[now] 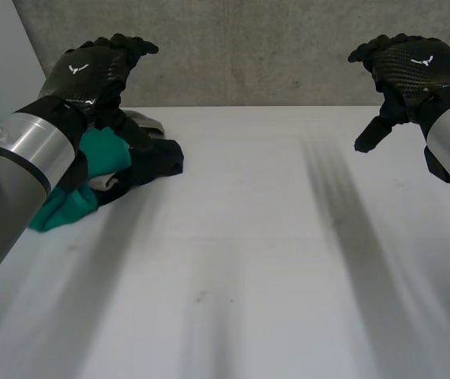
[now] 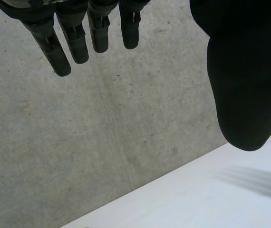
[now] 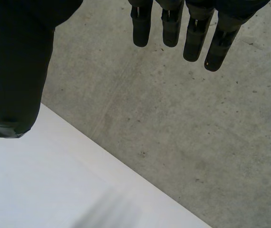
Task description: Fold the laundry.
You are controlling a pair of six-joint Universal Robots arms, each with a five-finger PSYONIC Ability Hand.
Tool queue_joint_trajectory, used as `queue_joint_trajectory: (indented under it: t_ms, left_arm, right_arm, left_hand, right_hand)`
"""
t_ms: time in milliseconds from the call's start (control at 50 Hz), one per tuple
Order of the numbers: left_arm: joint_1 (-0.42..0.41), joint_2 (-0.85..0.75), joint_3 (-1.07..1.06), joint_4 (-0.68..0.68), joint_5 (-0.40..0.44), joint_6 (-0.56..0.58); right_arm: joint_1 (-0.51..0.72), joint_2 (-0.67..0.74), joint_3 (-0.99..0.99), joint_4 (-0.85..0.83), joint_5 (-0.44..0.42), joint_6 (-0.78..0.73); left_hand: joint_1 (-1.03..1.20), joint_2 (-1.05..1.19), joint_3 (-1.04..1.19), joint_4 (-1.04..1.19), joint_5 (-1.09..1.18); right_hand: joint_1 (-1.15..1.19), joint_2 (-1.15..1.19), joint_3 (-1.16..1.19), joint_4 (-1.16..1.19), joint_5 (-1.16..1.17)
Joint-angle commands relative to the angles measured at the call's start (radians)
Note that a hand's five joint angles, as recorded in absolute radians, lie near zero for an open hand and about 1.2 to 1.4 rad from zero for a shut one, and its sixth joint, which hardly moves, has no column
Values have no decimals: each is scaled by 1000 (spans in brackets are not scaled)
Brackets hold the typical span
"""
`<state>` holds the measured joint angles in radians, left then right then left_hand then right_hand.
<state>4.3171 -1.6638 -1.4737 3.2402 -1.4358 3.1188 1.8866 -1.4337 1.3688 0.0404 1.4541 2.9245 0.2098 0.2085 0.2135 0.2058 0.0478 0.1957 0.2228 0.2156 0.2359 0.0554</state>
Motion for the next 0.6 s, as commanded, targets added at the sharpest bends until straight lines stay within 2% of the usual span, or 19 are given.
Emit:
queue_joint_trajectory:
  t_ms: [20,140,260,300,380,520,600]
  left_arm:
    - [1,-2,-3,1,0,1]
    - [24,-13,-23,6,3,46]
    - [174,-109,-83,41,6,283]
    - [226,-169,-88,78,6,377]
    - [320,-299,-71,165,5,493]
    - [412,-510,24,303,-11,586]
    - [429,-606,87,317,-26,590]
  right_arm:
    - [-1,-1,1,1,0,-1]
    - [-1,1,0,1,0,-2]
    - [2,-1,3,1,-3,-4]
    - [3,-1,4,1,-4,-4]
    - [5,1,6,1,-8,-4]
    - [6,9,10,1,-8,-7]
    - [8,25,13,1,-8,-7]
  left_hand:
    - [-32,-30,-35,-28,-44]
    - [-34,-33,-38,-30,-47]
    - [-34,-33,-38,-30,-47]
    - [-34,-33,-38,-30,-47]
    - [-32,-30,-35,-28,-44]
    - [-14,-13,-18,-10,-26]
    - [141,142,137,145,129]
  right_hand:
    - [-21,-48,-41,-61,-55]
    - [-21,-48,-41,-61,-55]
    - [-21,-48,-41,-61,-55]
    - [-21,-48,-41,-61,-55]
    - [-21,-48,-41,-61,-55]
    - [-21,-48,-41,-61,-55]
    - [-21,-48,-41,-61,-55]
